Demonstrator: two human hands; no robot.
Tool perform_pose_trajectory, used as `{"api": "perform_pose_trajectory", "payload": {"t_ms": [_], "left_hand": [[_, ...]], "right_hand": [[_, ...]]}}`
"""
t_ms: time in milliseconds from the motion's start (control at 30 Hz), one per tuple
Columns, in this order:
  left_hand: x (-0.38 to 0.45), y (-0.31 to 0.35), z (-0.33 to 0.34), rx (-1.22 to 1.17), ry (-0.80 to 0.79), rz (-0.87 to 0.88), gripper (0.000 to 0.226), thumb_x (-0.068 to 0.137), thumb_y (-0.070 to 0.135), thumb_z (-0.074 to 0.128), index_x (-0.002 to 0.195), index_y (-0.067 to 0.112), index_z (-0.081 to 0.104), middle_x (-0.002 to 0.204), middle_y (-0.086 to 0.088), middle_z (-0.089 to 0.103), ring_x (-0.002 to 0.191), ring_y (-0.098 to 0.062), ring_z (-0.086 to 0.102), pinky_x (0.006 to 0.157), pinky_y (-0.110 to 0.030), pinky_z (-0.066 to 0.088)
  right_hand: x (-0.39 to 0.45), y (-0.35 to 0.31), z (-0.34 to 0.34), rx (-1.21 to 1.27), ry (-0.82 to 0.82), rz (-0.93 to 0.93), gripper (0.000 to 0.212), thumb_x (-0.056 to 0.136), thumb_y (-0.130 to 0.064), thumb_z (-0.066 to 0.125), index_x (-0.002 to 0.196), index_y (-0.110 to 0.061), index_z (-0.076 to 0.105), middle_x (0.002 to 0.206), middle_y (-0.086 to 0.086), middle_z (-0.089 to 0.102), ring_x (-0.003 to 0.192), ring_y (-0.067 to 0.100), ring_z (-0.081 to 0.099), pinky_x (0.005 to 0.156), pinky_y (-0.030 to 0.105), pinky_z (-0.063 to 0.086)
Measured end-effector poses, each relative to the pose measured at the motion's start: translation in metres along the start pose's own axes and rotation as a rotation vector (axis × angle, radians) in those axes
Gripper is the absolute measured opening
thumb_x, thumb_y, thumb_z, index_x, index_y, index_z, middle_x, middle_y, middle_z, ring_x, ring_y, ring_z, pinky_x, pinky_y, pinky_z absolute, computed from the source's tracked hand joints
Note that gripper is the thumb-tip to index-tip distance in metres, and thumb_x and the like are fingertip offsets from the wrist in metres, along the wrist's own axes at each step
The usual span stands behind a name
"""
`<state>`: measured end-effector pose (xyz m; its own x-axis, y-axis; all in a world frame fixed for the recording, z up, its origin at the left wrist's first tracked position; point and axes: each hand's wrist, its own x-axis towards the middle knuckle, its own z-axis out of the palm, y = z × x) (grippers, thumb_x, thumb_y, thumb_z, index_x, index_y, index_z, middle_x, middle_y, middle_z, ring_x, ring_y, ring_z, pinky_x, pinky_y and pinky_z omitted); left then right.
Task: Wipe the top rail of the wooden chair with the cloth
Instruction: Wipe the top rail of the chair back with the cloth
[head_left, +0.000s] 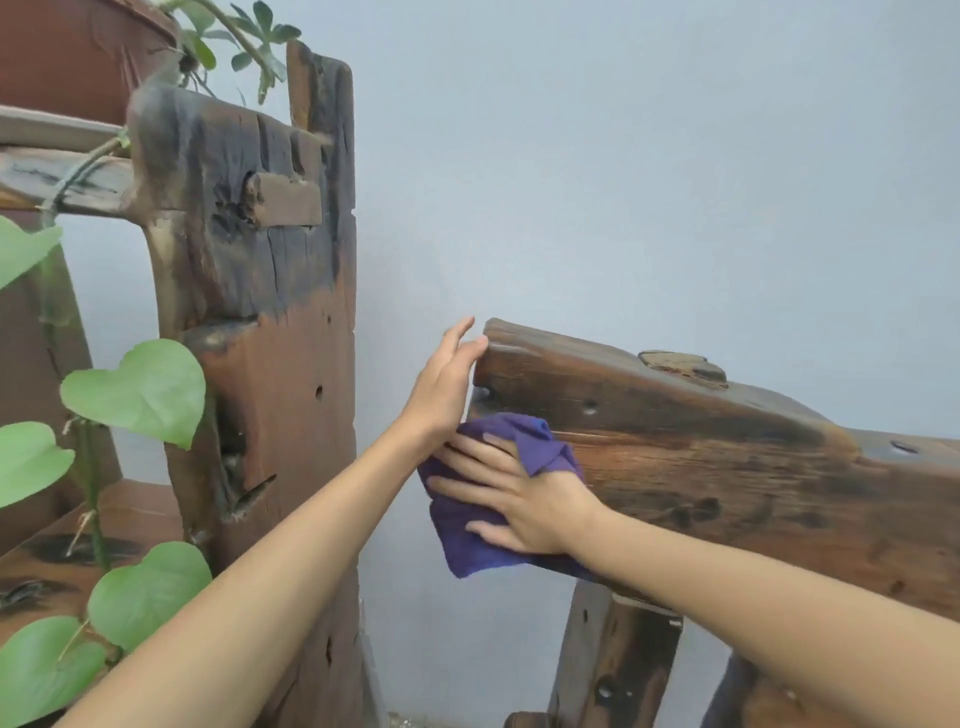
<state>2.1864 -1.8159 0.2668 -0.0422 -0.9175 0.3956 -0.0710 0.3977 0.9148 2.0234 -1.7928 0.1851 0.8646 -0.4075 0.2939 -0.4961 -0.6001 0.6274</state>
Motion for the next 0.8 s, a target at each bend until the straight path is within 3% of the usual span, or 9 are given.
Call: {"api": "perform_pose_trajectory", "payload": {"t_ms": [100,167,267,400,467,533,600,667,800], "left_hand": [[0.017,0.018,0.03,0.021,0.078,0.095,0.05,0.085,0.045,0.048,0.125,0.022,0.067,0.129,0.006,0.066,0.12,-0.01,0.057,0.101,-0.024,0.042],[0.024,0.018,0.038,-0.084,0.111,0.086,0.039,0.082,0.037,0.053,0.108,0.017,0.075,0.111,0.007,0.074,0.104,-0.007,0.064,0.088,-0.015,0.046],[0.024,0.011,0.039,-0.145,0.085,0.055,0.031,0.083,0.037,0.058,0.096,0.015,0.075,0.093,0.012,0.073,0.082,0.001,0.063,0.071,-0.014,0.046],[0.023,0.007,0.042,-0.162,0.139,0.055,0.029,0.084,0.039,0.057,0.092,0.016,0.072,0.087,0.015,0.07,0.082,-0.003,0.061,0.074,-0.023,0.044],[0.022,0.007,0.044,-0.17,0.146,0.064,0.028,0.084,0.039,0.057,0.092,0.016,0.072,0.086,0.015,0.07,0.082,-0.004,0.061,0.075,-0.025,0.045],[0.02,0.007,0.046,-0.195,0.165,0.091,0.026,0.083,0.035,0.057,0.09,0.015,0.071,0.085,0.013,0.07,0.082,-0.004,0.061,0.077,-0.025,0.045],[0.019,0.008,0.046,-0.215,0.191,0.124,0.025,0.082,0.033,0.057,0.088,0.013,0.071,0.084,0.009,0.069,0.083,-0.007,0.061,0.081,-0.027,0.045],[0.019,0.007,0.045,-0.19,0.192,0.146,0.024,0.083,0.034,0.056,0.086,0.015,0.071,0.086,0.008,0.07,0.087,-0.011,0.062,0.085,-0.033,0.047],[0.018,0.006,0.044,-0.19,0.219,0.182,0.025,0.085,0.031,0.054,0.086,0.016,0.073,0.087,0.006,0.072,0.091,-0.012,0.064,0.092,-0.038,0.048]], "right_hand": [[-0.05,0.062,-0.018,-0.112,0.156,0.045,0.062,0.104,-0.049,0.048,0.161,-0.03,0.034,0.171,0.001,0.024,0.16,0.024,0.016,0.13,0.044,0.004],[-0.087,0.087,-0.015,-0.213,0.246,0.213,0.065,0.101,-0.053,0.049,0.161,-0.034,0.033,0.171,-0.001,0.025,0.159,0.025,0.02,0.129,0.046,0.007],[-0.142,0.083,0.001,-0.227,0.373,0.653,0.068,0.098,-0.051,0.051,0.161,-0.034,0.031,0.172,0.005,0.023,0.158,0.032,0.023,0.127,0.051,0.015],[-0.136,0.016,0.04,-0.077,0.556,1.42,0.061,0.109,-0.039,0.032,0.165,-0.023,0.013,0.169,0.021,0.019,0.156,0.045,0.018,0.123,0.061,0.022],[-0.087,-0.022,0.051,0.083,0.622,1.685,0.063,0.111,-0.033,0.031,0.165,-0.02,0.001,0.169,0.026,0.013,0.156,0.048,0.012,0.125,0.06,0.018],[-0.041,-0.056,0.056,0.143,0.595,1.622,0.062,0.111,-0.035,0.028,0.166,-0.018,0.003,0.171,0.025,0.006,0.157,0.048,0.005,0.126,0.059,0.013],[-0.023,-0.081,0.069,0.058,0.448,1.238,0.061,0.109,-0.041,0.031,0.166,-0.028,0.011,0.173,0.015,0.006,0.159,0.04,0.0,0.126,0.055,0.009],[-0.027,-0.079,0.071,-0.009,0.368,0.83,0.064,0.102,-0.047,0.047,0.162,-0.04,0.024,0.173,0.003,0.012,0.161,0.026,0.003,0.127,0.046,0.007],[-0.072,-0.018,0.046,-0.069,0.347,0.487,0.064,0.089,-0.048,0.065,0.15,-0.041,0.05,0.167,-0.004,0.032,0.16,0.017,0.013,0.129,0.042,0.006]]}}
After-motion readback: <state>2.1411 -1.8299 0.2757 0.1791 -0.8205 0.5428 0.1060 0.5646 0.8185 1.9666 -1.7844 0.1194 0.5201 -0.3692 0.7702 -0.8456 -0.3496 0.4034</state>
